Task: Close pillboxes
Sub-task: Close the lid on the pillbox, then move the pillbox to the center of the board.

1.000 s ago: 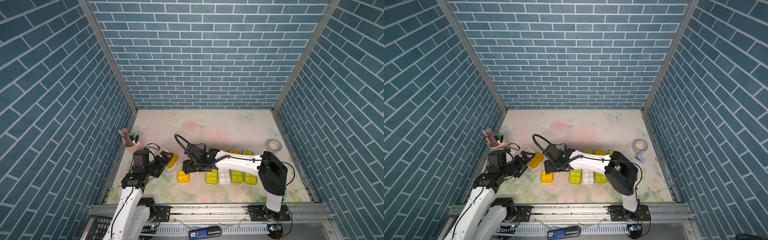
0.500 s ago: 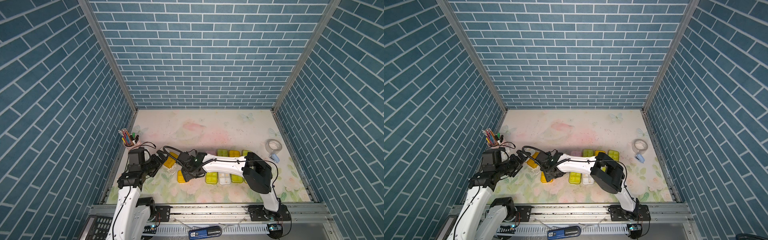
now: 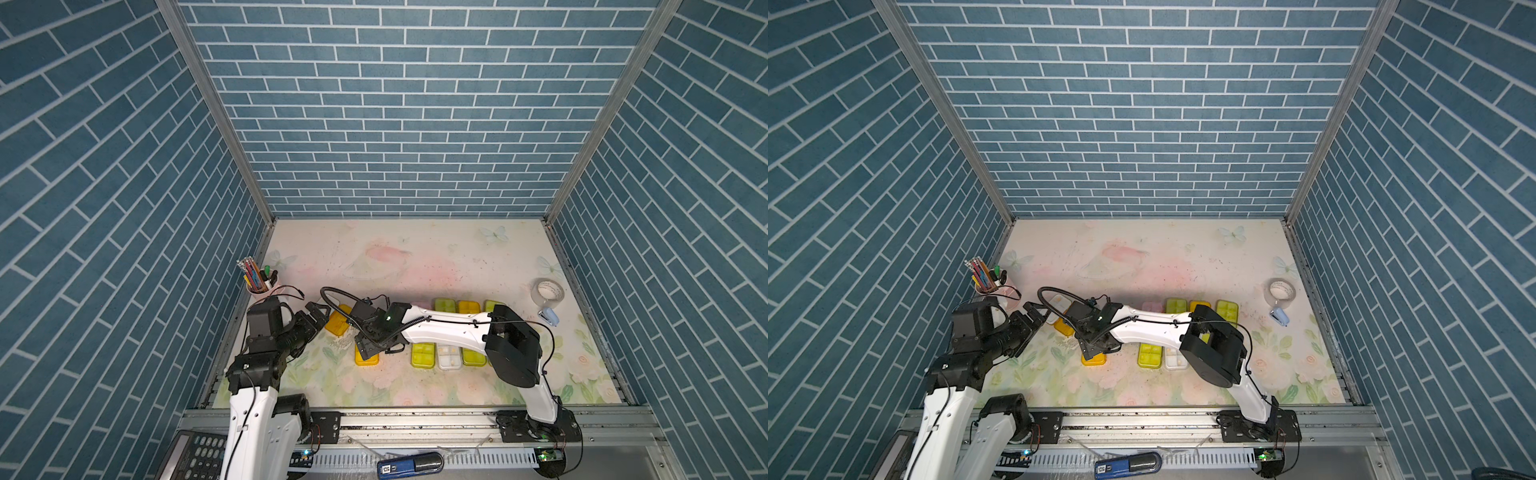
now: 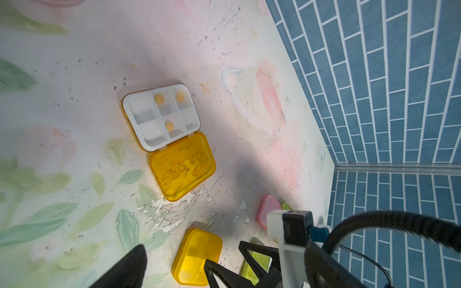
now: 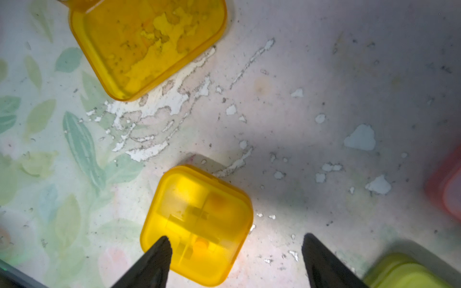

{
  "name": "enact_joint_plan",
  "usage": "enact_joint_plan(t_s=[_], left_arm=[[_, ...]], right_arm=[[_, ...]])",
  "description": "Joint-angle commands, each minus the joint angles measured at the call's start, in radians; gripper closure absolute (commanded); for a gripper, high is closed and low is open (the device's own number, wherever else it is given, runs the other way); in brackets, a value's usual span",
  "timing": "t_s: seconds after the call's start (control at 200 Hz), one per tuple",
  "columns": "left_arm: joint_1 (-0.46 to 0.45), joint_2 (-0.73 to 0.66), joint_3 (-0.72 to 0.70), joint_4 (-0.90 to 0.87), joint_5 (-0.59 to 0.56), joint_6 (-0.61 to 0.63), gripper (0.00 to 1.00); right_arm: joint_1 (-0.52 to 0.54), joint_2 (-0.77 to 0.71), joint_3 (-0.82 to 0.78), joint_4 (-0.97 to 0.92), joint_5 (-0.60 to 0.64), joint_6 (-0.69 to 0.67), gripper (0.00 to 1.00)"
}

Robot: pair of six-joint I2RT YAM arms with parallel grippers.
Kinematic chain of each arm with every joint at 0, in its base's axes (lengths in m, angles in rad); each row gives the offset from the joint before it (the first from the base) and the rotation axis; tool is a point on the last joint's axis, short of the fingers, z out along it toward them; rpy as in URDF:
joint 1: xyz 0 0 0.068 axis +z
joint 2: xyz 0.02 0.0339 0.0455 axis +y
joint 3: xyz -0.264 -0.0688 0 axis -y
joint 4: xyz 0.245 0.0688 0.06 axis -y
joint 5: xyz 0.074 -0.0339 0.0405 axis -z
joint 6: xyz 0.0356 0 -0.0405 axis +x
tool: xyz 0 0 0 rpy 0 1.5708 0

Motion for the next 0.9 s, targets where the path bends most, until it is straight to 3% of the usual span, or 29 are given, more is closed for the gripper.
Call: enact_joint_plan(t_s=[0.0,0.455,0.52,0.755,0.895], left_arm=[[0.007,-0.023,0.016,-0.061,-0.051,0.021,0.00],[0.009,-0.025,-0.022,-0.041,-0.015,0.025,0.00],[0.010,-0.018,-0.021,-0.039,-0.010,0.027,0.00],[0.010,0.001,-0.026,-0.014,0.007,0.028,0.00],[0.011,0.022,-0.030,0.023,0.032,0.011,0.00]], right_arm=[[0.013,0.052,0.044,-0.017,0.032,0.034,0.16],[0.015,0.168,0.131,-0.040,0.028,0.074,0.13],[0.015,0.173,0.130,-0.044,0.027,0.081,0.03],[0.011,0.046,-0.043,-0.005,0.081,0.132,0.21],[0.010,-0.023,-0.153,0.028,0.114,0.162,0.25]])
